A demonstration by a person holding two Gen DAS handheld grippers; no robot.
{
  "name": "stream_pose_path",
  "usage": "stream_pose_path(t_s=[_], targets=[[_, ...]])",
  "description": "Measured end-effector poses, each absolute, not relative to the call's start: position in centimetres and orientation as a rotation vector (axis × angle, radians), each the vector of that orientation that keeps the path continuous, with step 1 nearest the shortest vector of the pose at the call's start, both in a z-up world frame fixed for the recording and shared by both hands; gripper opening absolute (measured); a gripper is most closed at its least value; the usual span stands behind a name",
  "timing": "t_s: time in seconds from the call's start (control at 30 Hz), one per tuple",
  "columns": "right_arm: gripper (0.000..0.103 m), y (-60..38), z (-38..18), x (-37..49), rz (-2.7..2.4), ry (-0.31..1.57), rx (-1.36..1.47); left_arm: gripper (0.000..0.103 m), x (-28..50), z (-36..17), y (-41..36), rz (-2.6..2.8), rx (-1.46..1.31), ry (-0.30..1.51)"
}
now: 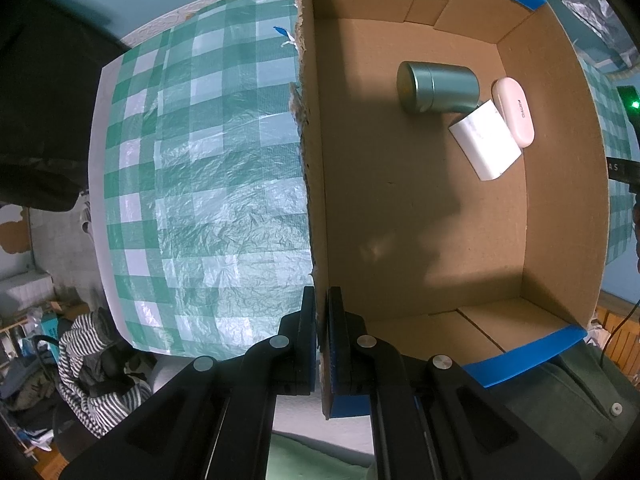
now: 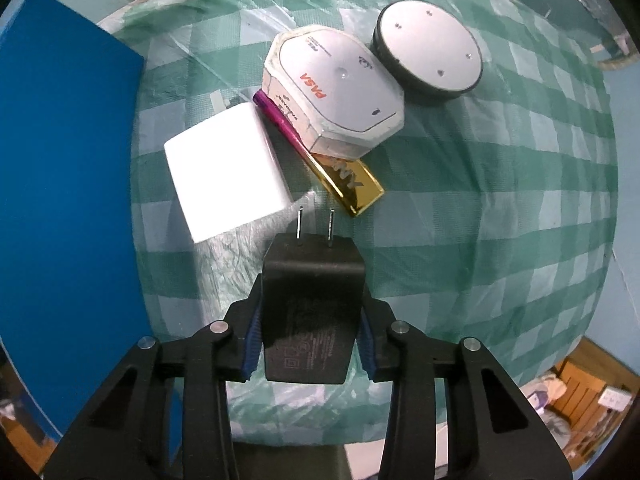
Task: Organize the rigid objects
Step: 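Move the right gripper back and grasp the black charger, then carry the black charger into the box with the right gripper and release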
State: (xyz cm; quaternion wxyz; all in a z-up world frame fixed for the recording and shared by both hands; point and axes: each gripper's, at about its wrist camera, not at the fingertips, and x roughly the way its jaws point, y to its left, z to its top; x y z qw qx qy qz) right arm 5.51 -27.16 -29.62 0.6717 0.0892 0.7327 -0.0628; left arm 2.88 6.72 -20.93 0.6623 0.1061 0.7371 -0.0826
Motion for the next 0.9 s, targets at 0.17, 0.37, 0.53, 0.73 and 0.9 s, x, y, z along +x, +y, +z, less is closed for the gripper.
stream_pose_path(t_s=[0.17, 0.37, 0.53, 0.73, 0.9], targets=[[0.037, -27.3, -27.9, 4.3, -0.121, 1.606, 0.169, 0.005, 2.9, -21.0, 6.7, -0.186, 0.243, 1.668], [0.037, -27.6, -25.6, 4.0, -0.089, 1.557, 0.160, 0.005, 2.8, -21.1, 6.7, -0.185, 0.249, 1.669], [0.037, -27.3, -23.1, 4.3, -0.056, 1.516, 0.149, 0.005, 2.8, -21.2, 6.6, -0.184, 0.255, 1.670], [0.037, -25.5, -18.7, 2.0, -0.013, 1.473, 0.129, 0.005, 2.8, -21.3, 6.5, -0.184, 0.255, 1.671], [0.037, -24.7, -16.4, 3.5, 0.030, 1.447, 0.108, 0.005, 2.8, -21.3, 6.5, -0.184, 0.257, 1.670]])
